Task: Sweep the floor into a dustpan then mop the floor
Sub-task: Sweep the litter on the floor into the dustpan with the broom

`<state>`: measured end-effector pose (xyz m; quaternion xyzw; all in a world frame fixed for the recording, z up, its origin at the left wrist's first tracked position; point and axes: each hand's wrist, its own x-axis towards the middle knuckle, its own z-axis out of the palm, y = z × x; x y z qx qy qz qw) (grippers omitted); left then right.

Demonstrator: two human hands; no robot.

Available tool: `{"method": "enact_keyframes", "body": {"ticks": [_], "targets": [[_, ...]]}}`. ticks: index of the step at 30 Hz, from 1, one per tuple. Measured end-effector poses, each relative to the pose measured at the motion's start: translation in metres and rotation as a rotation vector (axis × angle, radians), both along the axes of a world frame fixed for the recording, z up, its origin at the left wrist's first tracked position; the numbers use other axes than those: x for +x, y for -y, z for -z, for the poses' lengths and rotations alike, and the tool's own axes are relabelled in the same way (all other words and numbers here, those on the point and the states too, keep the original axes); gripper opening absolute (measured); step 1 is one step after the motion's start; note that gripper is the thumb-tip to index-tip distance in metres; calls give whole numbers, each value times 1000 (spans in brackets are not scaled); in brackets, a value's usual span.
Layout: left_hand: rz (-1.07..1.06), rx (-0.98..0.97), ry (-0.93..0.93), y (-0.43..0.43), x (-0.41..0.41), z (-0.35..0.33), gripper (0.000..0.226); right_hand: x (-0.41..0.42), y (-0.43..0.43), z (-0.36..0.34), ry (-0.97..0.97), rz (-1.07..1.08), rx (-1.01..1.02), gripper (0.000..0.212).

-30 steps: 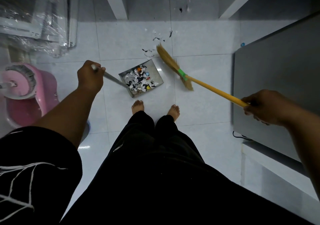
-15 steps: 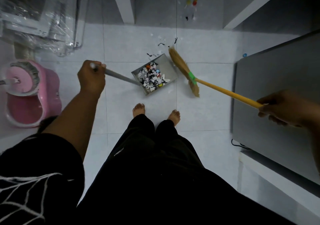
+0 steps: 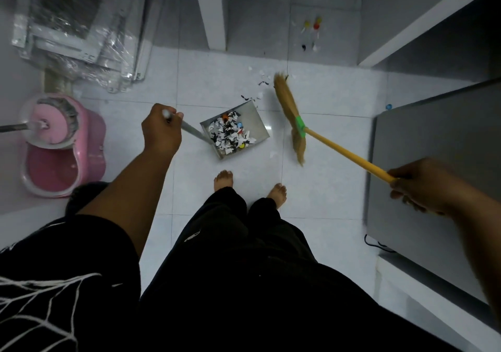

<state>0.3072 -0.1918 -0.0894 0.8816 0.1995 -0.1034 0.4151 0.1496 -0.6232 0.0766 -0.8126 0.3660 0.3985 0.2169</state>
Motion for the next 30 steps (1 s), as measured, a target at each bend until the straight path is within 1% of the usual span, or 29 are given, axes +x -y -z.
{"method": "enact_keyframes", "body": {"ticks": [2, 9, 12, 15, 18, 21, 23, 25, 27, 30], "targets": [[7, 27, 12, -14, -1, -3, 18, 3, -10, 1, 10, -9, -10, 31], [-69, 81, 33, -77, -17, -13, 18, 28, -39, -16, 5, -77, 1, 36], [-107, 85, 22, -103, -33, -16, 17, 52, -57, -26, -10, -139, 23, 36], [-170, 87, 27, -129, -51, -19, 18, 81, -84, -33, 17, -237, 69, 33], [-209, 89, 35, -152, -75, -21, 17, 106, -116, -35, 67, -257, 172, 29], [-305, 37, -7, -175, -104, -21, 13, 136, -155, -29, 101, -195, 342, 19], [-345, 71, -27, -188, -124, -22, 12, 159, -187, -20, 108, -158, 458, 18], [-363, 131, -36, -198, -147, -22, 6, 181, -223, -6, 91, -157, 542, 20], [-397, 148, -36, -203, -169, -23, 12, 200, -262, 12, 48, -141, 615, 24], [-547, 119, -67, -206, -203, -22, 8, 218, -328, 44, -57, -85, 710, 24]]}}
